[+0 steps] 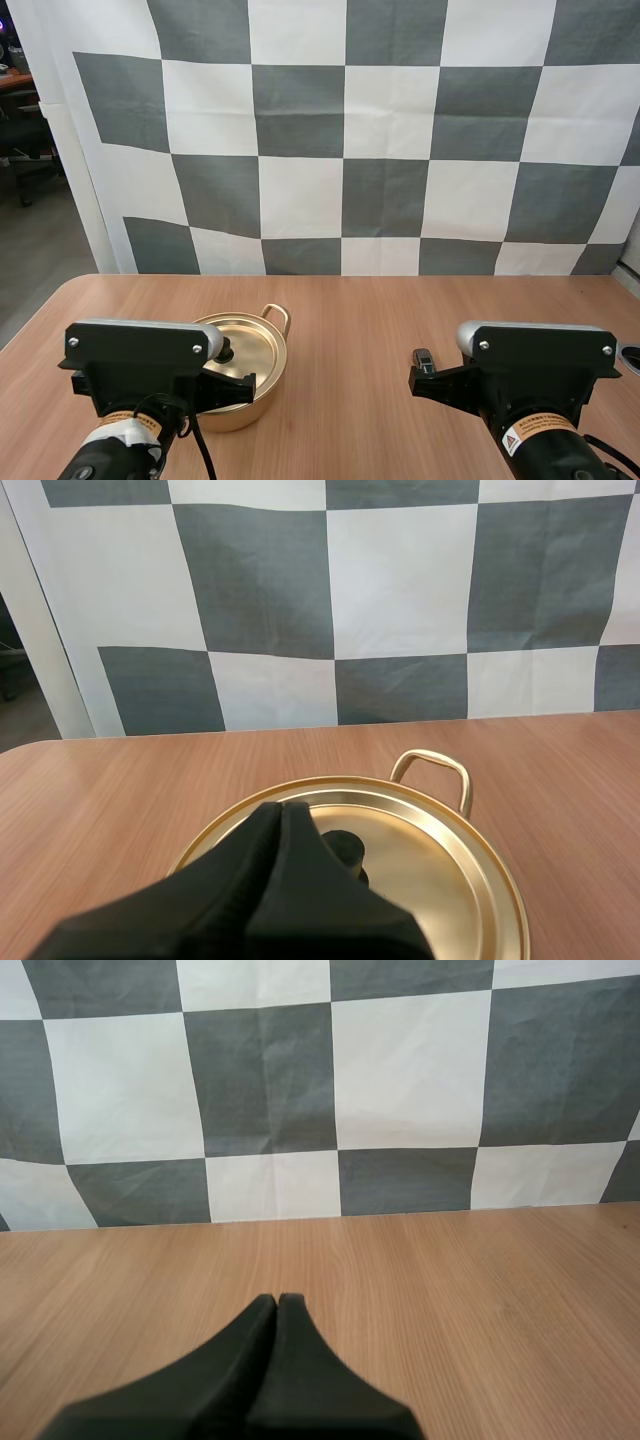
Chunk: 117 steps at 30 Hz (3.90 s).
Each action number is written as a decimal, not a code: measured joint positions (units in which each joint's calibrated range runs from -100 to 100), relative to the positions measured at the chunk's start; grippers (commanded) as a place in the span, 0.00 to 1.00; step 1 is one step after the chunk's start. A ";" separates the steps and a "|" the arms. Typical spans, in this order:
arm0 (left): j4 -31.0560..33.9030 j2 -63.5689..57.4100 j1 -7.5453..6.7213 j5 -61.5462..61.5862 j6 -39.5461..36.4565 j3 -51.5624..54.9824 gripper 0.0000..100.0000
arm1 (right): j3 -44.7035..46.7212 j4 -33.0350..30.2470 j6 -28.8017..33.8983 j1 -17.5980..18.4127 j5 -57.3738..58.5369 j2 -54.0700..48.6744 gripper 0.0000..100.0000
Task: Open the pot, put the car inside, and close it
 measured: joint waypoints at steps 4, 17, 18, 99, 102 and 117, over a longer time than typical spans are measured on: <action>0.00 0.00 0.00 0.00 0.00 0.00 0.00 | 0.00 1.79 0.00 0.00 0.00 0.00 0.00; -0.16 0.00 0.00 0.00 0.00 0.00 0.00 | 0.00 2.96 0.00 0.00 -0.33 0.00 0.00; -0.16 0.00 0.00 0.00 0.00 0.00 0.00 | 0.00 2.96 0.00 0.00 -0.33 0.00 0.00; -2.86 44.55 0.00 70.55 9.01 -45.08 0.00 | -62.93 19.19 -21.06 0.00 60.57 53.76 0.00; -2.86 44.55 0.00 70.55 8.90 -45.08 0.00 | -62.93 19.19 -21.06 0.00 60.86 53.76 0.00; -0.88 44.55 0.00 70.64 13.72 -52.15 1.00 | -62.93 19.34 -21.06 0.00 61.70 53.76 0.00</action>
